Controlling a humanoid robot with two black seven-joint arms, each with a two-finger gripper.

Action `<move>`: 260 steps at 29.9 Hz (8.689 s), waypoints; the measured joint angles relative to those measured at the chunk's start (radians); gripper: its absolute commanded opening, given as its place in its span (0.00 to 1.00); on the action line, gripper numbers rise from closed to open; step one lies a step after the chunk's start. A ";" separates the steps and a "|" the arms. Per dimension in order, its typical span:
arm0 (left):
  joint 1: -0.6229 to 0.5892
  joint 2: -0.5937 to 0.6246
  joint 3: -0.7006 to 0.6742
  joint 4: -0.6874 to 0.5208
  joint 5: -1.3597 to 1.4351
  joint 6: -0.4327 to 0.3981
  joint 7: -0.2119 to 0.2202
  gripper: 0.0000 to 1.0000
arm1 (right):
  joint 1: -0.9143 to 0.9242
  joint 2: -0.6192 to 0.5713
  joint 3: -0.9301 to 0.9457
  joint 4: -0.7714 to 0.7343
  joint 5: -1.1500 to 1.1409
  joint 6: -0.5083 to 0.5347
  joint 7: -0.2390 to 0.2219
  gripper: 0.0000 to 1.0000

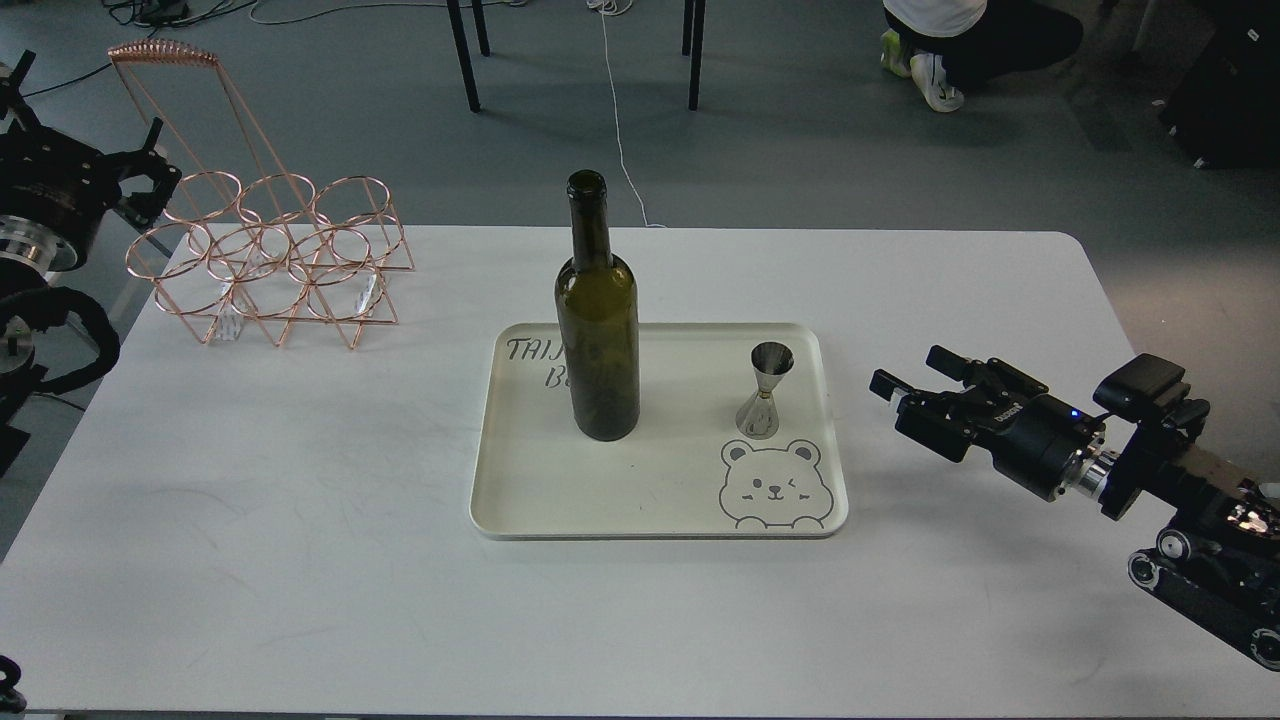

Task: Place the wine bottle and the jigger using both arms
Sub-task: 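Grasp the steel jigger with the right gripper, then lift the jigger off the tray and lower it onto the table beside it, then open the right gripper and withdraw it from the jigger, then reach the left gripper to the green wine bottle neck and grasp it, then lift the wine bottle and carry it over the copper rack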

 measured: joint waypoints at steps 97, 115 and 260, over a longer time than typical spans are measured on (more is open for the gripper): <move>-0.034 0.073 0.001 -0.012 0.024 0.008 0.003 0.98 | -0.011 -0.001 -0.153 -0.341 0.365 -0.085 0.000 0.17; -0.032 0.086 0.001 -0.012 0.024 0.008 0.003 0.98 | -0.031 -0.015 -0.166 -0.282 0.368 -0.085 0.000 0.78; -0.151 0.317 0.055 -0.568 2.080 0.355 -0.033 0.11 | 0.361 -0.093 0.258 -0.510 1.805 0.820 0.000 0.97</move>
